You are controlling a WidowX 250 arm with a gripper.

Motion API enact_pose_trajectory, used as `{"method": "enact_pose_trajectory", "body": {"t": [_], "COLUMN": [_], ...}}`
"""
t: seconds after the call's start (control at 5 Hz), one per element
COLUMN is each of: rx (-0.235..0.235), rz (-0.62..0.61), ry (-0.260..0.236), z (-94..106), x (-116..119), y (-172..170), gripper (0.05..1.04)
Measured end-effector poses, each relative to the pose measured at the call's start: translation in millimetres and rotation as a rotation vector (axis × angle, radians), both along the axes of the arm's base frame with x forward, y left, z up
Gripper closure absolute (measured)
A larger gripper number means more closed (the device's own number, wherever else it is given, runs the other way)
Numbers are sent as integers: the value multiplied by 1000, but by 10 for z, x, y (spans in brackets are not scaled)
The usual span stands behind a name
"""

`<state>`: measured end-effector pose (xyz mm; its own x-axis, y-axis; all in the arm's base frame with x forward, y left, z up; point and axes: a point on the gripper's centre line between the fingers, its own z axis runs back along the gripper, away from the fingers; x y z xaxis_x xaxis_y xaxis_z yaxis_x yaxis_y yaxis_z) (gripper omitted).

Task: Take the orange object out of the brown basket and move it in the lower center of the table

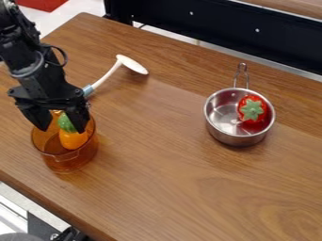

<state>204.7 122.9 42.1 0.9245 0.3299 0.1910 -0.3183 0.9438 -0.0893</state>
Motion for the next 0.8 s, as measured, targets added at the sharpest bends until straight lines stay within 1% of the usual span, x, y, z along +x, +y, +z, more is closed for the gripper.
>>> {"method": "enact_pose_trajectory", "body": {"t": [0.2, 0.4, 0.8], "rx": [-9, 3, 34], "rz": [18, 25, 30], "ry": [6, 20, -5], "z": [1, 2, -61], "x": [-8, -14, 28], "y": [-4, 8, 2], "gripper": [87, 87, 87]}}
